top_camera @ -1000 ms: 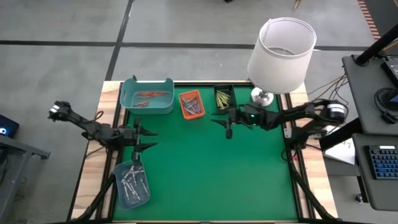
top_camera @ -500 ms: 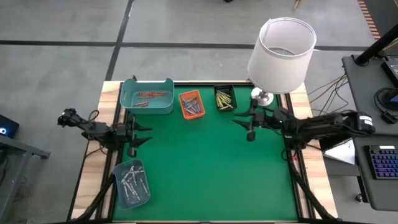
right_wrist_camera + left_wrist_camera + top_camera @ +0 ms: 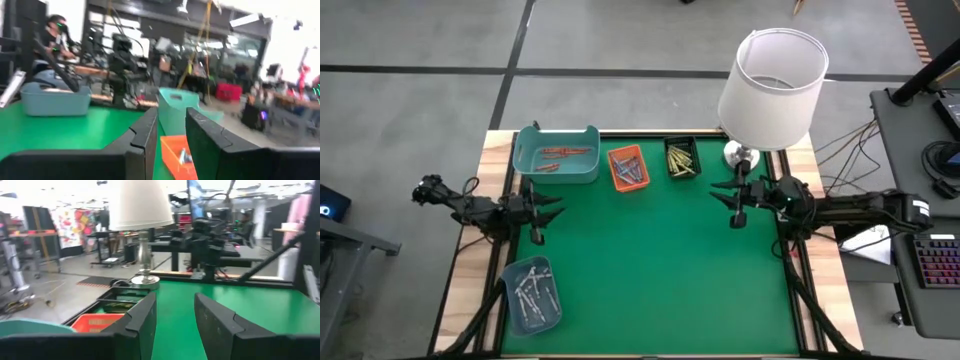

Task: Sort crayons
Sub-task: Return to Home Position

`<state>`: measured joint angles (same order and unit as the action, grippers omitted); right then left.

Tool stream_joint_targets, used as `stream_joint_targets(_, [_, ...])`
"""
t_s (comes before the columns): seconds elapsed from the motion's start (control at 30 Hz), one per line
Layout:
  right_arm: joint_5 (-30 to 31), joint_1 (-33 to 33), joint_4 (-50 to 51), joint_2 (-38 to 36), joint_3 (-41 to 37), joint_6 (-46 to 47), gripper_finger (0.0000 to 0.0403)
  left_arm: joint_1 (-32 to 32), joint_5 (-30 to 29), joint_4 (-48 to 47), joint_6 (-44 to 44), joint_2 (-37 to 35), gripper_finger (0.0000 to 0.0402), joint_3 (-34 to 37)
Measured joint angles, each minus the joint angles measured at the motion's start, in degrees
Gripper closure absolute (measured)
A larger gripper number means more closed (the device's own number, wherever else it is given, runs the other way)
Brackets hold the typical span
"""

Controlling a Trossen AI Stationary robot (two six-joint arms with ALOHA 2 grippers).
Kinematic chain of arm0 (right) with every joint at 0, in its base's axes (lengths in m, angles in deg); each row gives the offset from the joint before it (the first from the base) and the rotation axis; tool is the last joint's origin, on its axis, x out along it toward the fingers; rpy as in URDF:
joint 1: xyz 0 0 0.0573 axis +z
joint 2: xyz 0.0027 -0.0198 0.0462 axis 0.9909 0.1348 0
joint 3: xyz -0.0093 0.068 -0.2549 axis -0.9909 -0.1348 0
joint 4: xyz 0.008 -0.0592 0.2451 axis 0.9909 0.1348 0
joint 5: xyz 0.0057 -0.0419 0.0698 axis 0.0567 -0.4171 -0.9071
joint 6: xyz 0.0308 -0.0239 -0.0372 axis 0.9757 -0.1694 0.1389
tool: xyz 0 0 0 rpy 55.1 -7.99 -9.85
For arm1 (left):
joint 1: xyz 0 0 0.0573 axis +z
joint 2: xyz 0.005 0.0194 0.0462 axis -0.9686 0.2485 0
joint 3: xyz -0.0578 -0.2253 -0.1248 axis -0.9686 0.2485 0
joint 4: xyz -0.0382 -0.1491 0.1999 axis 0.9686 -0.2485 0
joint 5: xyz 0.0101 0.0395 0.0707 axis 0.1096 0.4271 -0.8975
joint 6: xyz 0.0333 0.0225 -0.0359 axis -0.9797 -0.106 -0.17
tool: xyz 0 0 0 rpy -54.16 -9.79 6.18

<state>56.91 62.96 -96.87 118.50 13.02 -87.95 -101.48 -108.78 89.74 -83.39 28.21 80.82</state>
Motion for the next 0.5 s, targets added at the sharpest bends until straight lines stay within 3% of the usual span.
stream_joint_targets(0.2, [-5.85, 0.00, -0.26, -6.18, -0.01, -2.96, 0.0312, 0.00, -1.13, -0.04, 1.98, 0.23, 0.0287, 0.02])
stream_joint_targets(0.4, [-19.02, 0.02, 5.12, -16.61, -0.02, -1.20, 0.0320, 0.00, -2.17, -0.07, 3.87, 0.35, 0.0288, 0.07])
stream_joint_targets(0.5, [-19.65, 0.02, 7.61, -22.12, -0.02, -1.42, 0.0328, 0.00, -2.16, -1.56, 4.47, 0.42, 0.0288, 0.07])
